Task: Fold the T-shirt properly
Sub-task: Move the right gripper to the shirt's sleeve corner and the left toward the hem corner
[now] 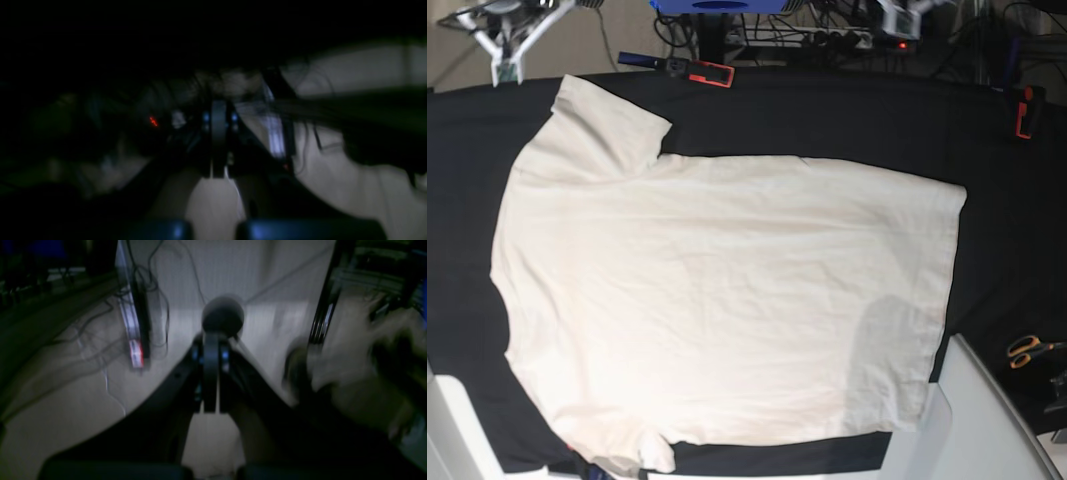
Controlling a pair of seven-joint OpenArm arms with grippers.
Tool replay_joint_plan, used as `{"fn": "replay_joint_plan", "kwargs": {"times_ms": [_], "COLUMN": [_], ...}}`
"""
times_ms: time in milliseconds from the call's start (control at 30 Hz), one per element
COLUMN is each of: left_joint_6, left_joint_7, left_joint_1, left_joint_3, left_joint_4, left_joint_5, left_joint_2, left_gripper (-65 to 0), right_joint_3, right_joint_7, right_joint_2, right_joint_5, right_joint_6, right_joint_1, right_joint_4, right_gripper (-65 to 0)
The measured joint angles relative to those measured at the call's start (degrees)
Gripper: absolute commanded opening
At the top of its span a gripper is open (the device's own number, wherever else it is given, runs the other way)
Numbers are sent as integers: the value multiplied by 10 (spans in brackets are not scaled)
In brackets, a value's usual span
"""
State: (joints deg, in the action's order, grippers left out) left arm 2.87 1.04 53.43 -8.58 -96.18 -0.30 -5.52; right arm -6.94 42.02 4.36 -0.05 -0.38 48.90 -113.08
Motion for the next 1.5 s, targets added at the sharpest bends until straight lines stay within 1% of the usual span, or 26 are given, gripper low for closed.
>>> {"fn": "replay_joint_plan", "kwargs": {"times_ms": [100, 167, 200, 233, 300, 333, 367, 400, 467, 533, 600, 633, 700, 733, 800, 900, 967, 1000, 1067, 1167, 1267, 1367, 1500], "left_joint_6": [0, 1, 1, 1, 1, 2, 2, 2, 2, 2, 5, 5, 3, 1, 5, 3, 2, 2, 3, 3, 2, 2, 2], "left_joint_7": [0, 3, 6, 9, 6, 2, 1, 3, 7, 7, 0, 1, 2, 3, 5, 3, 5, 5, 3, 3, 5, 5, 5], "left_joint_1": [0, -5, -10, -19, -35, -39, -40, -39, -39, -55, -74, -76, -76, -79, -84, -85, -85, -85, -92, -99, -95, -97, -96], "left_joint_3": [-41, -66, -77, -88, -102, -108, -112, -118, -125, -124, -122, -122, -124, -125, -123, -122, -124, -124, -123, -123, -123, -123, -123], "left_joint_4": [-58, -69, -70, -70, -70, -70, -70, -69, -66, -59, -45, -40, -27, -20, -7, 4, 12, 15, 18, 30, 30, 30, 30], "left_joint_5": [-1, 0, 0, 0, 0, 0, 0, 0, -1, -26, -54, -67, -87, -101, -111, -122, -121, -121, -122, -122, -122, -122, -122], "left_joint_2": [-1, -1, 0, 0, -1, -1, -1, 0, 0, -1, -8, -15, -26, -26, -33, -45, -48, -48, -46, -45, -45, -45, -45], "left_gripper": [-650, -650, -650, -650, -650, -637, -617, -615, -617, -617, -617, -617, -617, -617, -617, -617, -617, -617, -617, -614, -609, -609, -609], "right_joint_3": [-3, -3, -3, -3, -3, -3, -3, -3, -4, -18, -52, -72, -119, -144, -177, -205, -209, -208, -207, -208, -208, -207, -206], "right_joint_7": [18, 14, 11, 11, 12, 13, 17, 15, 15, 14, 13, 15, 16, 14, 11, 15, 15, 16, 20, 15, 15, 15, 11], "right_joint_2": [-6, -6, -6, -6, -7, -5, 3, 11, 30, 40, 39, 40, 41, 42, 42, 42, 42, 42, 44, 52, 52, 51, 54], "right_joint_5": [4, 4, 6, 23, 75, 104, 139, 167, 223, 292, 358, 379, 427, 447, 479, 480, 478, 477, 480, 479, 479, 478, 482], "right_joint_6": [0, 0, 1, 0, 0, 1, 4, 3, 0, 4, 5, 19, 71, 94, 116, 123, 122, 133, 172, 196, 217, 229, 232], "right_joint_1": [-27, -59, -74, -92, -115, -123, -131, -138, -158, -181, -206, -215, -230, -236, -248, -262, -272, -278, -291, -310, -316, -323, -342], "right_joint_4": [-1, -2, -3, -5, -5, -5, -4, -4, -1, 8, 30, 41, 70, 89, 134, 203, 250, 271, 305, 348, 375, 386, 408], "right_gripper": [-644, -591, -555, -510, -432, -395, -360, -330, -287, -260, -252, -254, -254, -255, -257, -255, -257, -258, -260, -260, -260, -261, -261]}}
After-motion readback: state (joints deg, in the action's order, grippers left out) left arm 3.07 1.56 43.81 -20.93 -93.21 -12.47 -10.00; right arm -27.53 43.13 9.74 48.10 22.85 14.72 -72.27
